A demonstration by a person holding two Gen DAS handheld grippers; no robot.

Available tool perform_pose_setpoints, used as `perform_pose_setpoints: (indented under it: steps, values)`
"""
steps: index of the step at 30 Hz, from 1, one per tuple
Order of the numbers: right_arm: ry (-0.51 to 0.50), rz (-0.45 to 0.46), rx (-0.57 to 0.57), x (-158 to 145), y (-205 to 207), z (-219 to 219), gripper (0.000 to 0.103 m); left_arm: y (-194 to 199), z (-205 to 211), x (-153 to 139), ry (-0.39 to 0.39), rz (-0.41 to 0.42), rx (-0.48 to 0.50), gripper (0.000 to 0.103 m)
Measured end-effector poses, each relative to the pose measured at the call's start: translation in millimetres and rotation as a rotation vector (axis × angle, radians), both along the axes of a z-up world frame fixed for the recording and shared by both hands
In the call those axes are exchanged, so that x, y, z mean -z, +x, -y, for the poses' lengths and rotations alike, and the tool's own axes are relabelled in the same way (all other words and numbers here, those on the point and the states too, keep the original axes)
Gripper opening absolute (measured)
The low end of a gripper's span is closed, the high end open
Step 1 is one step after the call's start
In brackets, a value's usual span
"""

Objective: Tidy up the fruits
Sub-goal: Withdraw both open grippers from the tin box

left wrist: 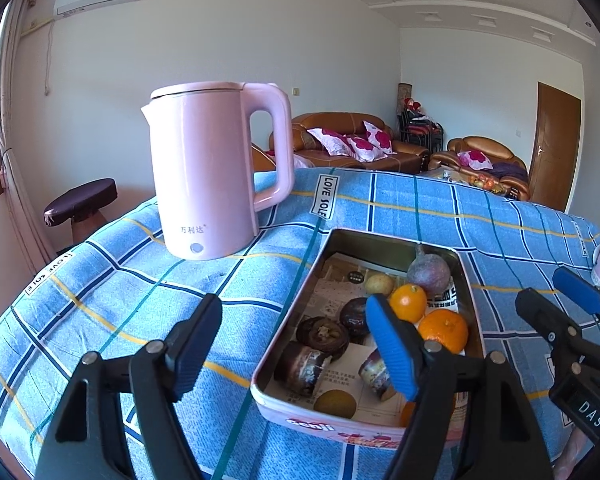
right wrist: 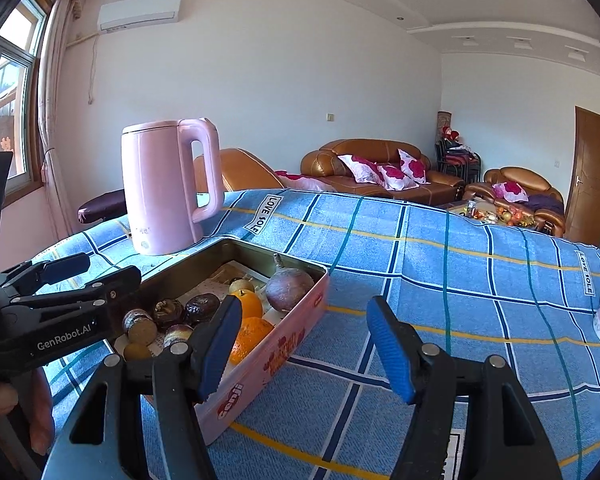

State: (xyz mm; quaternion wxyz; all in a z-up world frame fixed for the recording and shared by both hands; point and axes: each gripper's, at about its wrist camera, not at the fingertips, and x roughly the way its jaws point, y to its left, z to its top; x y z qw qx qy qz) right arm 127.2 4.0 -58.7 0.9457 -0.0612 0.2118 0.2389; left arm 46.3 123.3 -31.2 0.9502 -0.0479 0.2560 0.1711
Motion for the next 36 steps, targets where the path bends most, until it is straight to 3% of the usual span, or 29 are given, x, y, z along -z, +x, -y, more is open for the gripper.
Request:
perform_pose_setpoints:
  steps: [21, 26, 36]
  values:
    - [0.009, 0.006, 0.002, -2, -1, 4, 0.067, -1, 5, 0, 0.001, 0.001, 0.013, 0.078]
    - [0.013, 0.005, 0.005, -3, -1, 7, 0.067, -4, 10, -3, 0.012, 0.016, 0.012, 0.095]
    - [0.025, 0.017, 0.024, -6, -3, 16, 0.067, -11, 17, -13, 0.037, 0.070, 0.028, 0.102]
